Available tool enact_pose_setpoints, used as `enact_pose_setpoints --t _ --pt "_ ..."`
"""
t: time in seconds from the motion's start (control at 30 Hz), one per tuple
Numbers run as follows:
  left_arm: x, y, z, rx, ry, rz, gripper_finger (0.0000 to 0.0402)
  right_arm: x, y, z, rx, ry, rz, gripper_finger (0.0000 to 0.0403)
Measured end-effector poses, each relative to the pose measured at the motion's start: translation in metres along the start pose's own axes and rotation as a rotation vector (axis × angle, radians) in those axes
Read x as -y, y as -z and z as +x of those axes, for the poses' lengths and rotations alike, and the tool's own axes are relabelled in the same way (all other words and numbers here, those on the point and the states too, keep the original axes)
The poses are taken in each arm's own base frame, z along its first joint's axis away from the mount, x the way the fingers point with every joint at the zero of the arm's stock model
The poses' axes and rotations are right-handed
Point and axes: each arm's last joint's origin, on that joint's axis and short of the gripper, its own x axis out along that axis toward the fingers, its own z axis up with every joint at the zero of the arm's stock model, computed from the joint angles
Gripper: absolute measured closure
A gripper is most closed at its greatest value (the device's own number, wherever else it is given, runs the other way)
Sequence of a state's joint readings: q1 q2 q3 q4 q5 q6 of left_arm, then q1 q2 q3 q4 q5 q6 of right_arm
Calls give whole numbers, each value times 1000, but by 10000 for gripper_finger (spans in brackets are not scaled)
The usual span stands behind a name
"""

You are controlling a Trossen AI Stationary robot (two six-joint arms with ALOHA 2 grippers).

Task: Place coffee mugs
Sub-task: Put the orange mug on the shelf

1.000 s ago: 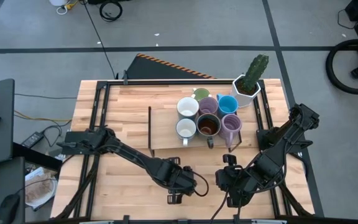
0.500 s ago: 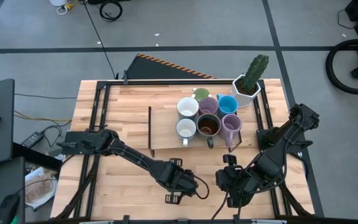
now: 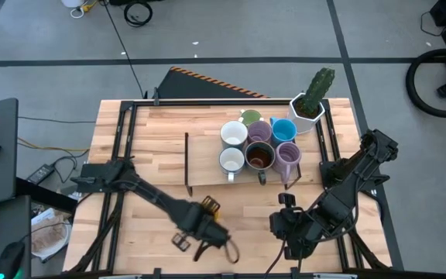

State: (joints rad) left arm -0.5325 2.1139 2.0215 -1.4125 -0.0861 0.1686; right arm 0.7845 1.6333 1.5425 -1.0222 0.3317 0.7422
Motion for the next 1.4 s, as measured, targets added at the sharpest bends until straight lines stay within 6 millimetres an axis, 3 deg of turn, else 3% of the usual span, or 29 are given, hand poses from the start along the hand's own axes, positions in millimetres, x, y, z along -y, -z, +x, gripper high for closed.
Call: enact_pose_setpoints --t 0.13,0.3,0.43,0.53,0.77,0.9,1.1,1.4 --pt "28 6 -16 -33 -143 135 380 -2 2 -1 -3 -2 7 354" --pt "58 8 -20 -79 -273 205 380 -2 3 -1 2 2 6 353" --pt "73 10 -23 -79 -328 238 380 -2 2 -1 3 2 7 353" --pt "73 18 -34 -81 -364 189 380 -1 2 -1 3 4 10 353" --pt "37 45 -82 59 -382 -6 380 2 -2 1 4 13 20 353" --pt "6 64 -103 119 -307 -97 380 2 -2 1 4 13 17 353" --pt "-42 91 -116 108 -308 -98 380 2 -1 1 3 13 -3 353" --pt "-111 126 -110 51 -212 -117 380 1 -1 1 -11 -3 -9 353"
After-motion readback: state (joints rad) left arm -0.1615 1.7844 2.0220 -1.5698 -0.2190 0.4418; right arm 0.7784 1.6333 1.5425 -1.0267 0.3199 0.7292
